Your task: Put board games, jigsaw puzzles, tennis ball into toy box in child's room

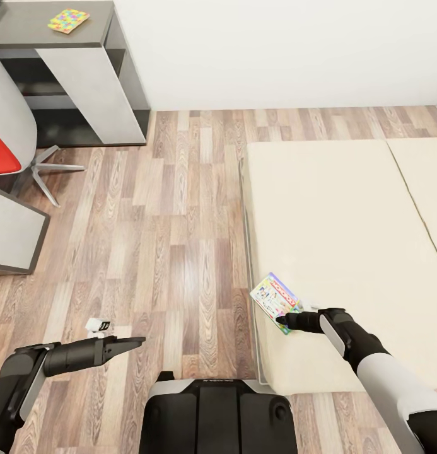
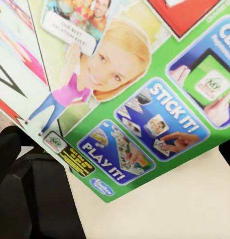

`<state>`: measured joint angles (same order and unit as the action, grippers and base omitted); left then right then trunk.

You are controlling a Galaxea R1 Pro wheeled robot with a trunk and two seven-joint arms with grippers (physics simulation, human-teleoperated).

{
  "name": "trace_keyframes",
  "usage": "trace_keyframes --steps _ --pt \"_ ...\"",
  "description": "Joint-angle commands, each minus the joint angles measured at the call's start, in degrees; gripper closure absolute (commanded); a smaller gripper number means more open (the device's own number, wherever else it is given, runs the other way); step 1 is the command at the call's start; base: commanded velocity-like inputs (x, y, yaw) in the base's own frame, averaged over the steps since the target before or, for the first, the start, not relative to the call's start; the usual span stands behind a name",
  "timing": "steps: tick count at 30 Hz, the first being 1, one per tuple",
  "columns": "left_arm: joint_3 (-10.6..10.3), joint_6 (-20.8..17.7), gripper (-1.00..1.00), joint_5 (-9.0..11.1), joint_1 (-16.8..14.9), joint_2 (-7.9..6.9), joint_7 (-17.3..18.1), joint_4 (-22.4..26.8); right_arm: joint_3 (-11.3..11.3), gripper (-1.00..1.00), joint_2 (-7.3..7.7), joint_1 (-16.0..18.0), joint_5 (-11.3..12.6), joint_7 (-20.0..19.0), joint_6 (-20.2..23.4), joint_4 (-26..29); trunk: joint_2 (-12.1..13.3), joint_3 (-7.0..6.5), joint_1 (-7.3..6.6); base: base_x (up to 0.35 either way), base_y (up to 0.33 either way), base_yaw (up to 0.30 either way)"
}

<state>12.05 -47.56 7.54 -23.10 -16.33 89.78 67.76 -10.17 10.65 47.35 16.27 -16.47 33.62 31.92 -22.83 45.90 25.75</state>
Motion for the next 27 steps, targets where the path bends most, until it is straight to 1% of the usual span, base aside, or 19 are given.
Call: trace_keyframes --steps 1,27 --pt "-0.01 -0.61 -1.00 -0.03 -0.01 -0.01 0.22 0.01 -0.30 -1.00 0.07 0.02 0.26 0.04 0.22 0.07 -0.09 0.06 0.03 0.000 0.000 0.000" --pt "0.00 -0.61 -1.00 -0.04 -0.01 -0.01 0.22 0.01 -0.29 -1.00 0.13 0.02 0.26 0.04 0.22 0.07 -0.09 0.06 0.03 0.000 0.000 0.000"
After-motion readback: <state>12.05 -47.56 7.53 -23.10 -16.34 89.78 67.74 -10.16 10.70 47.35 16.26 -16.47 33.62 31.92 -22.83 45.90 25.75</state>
